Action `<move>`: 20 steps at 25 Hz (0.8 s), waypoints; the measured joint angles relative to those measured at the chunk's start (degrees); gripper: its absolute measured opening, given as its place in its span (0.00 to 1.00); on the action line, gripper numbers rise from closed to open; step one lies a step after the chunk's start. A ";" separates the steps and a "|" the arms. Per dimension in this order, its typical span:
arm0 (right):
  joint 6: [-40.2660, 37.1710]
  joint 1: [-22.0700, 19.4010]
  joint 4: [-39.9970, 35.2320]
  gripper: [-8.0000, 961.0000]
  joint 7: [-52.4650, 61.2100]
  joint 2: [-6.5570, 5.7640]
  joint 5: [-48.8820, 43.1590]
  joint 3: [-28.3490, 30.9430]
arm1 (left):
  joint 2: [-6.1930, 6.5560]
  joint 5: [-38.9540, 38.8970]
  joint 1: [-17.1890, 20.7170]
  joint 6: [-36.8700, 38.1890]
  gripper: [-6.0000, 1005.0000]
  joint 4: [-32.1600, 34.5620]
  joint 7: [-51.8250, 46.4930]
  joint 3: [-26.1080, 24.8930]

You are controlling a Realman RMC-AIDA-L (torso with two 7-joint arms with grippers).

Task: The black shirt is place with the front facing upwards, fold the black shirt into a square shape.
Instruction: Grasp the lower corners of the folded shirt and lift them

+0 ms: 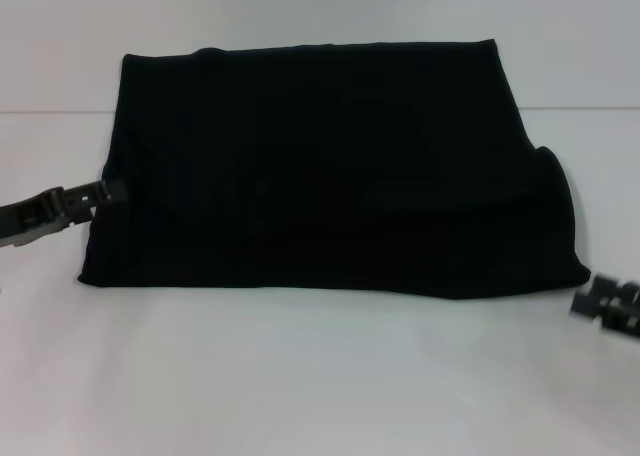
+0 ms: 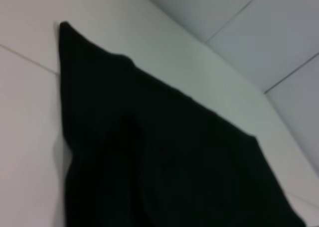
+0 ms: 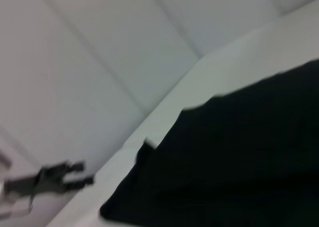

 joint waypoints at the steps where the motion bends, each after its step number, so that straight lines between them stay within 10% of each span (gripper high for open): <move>1: -0.49 0.19 0.00 0.98 -1.15 0.29 -1.35 -0.09 | 0.17 1.10 -0.25 0.19 0.84 0.29 -0.07 -0.10; 20: -1.46 1.27 -0.07 0.98 -4.03 1.74 -5.29 -0.83 | 0.15 9.28 -0.94 -6.41 0.84 -2.82 1.14 0.57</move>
